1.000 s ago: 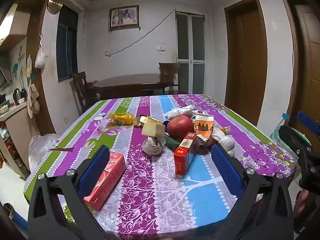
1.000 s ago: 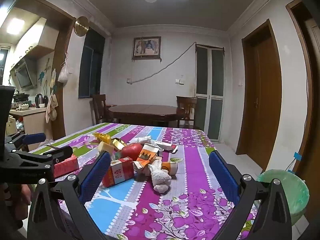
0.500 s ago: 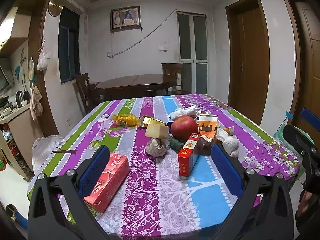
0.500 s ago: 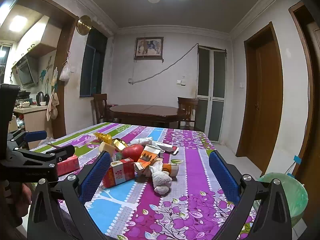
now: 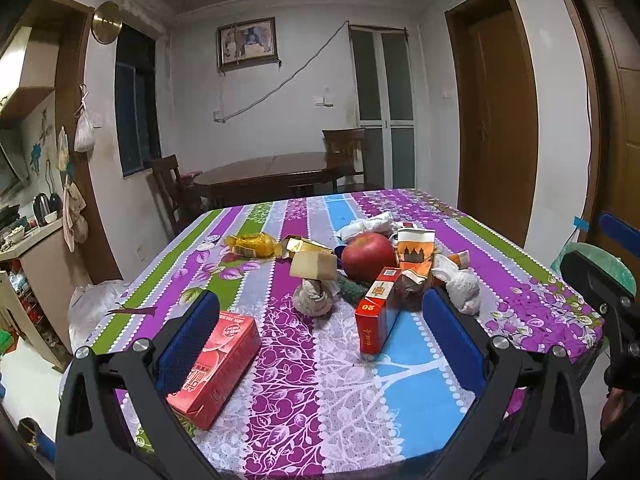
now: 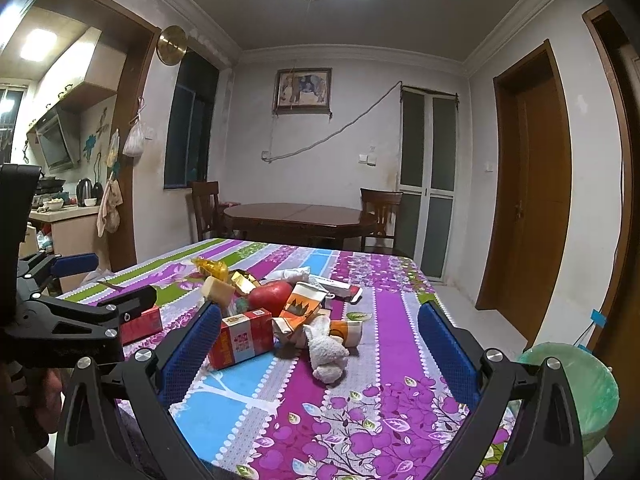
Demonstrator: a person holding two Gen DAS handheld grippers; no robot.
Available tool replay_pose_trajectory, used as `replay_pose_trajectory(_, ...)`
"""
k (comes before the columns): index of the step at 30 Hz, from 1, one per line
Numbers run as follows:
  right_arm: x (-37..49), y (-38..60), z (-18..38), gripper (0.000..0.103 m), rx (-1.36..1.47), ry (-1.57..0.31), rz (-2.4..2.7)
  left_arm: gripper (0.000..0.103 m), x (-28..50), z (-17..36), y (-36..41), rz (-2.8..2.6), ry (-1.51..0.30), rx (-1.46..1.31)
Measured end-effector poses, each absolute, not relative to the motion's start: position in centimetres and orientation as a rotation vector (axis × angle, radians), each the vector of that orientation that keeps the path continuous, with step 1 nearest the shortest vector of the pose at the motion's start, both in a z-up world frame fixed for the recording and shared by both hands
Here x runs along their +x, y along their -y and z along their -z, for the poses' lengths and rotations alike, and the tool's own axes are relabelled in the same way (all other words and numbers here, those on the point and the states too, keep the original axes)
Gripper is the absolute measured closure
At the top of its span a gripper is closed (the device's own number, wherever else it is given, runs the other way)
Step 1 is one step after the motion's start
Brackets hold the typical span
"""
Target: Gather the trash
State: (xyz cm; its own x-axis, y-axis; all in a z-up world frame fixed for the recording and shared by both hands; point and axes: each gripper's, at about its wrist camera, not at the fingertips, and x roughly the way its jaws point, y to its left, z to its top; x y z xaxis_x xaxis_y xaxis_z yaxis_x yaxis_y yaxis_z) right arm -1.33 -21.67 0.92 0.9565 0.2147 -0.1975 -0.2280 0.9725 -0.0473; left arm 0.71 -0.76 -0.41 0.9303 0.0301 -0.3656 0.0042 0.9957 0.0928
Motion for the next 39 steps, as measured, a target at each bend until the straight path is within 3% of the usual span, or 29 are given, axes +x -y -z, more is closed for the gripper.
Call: replay_pose_trajectory(39,-0.69,21.43,-0.11,0.005,-0.066,-0.214,-0.227,0.005,1.15,0.73,0.20,0.009,-0.409,0.075)
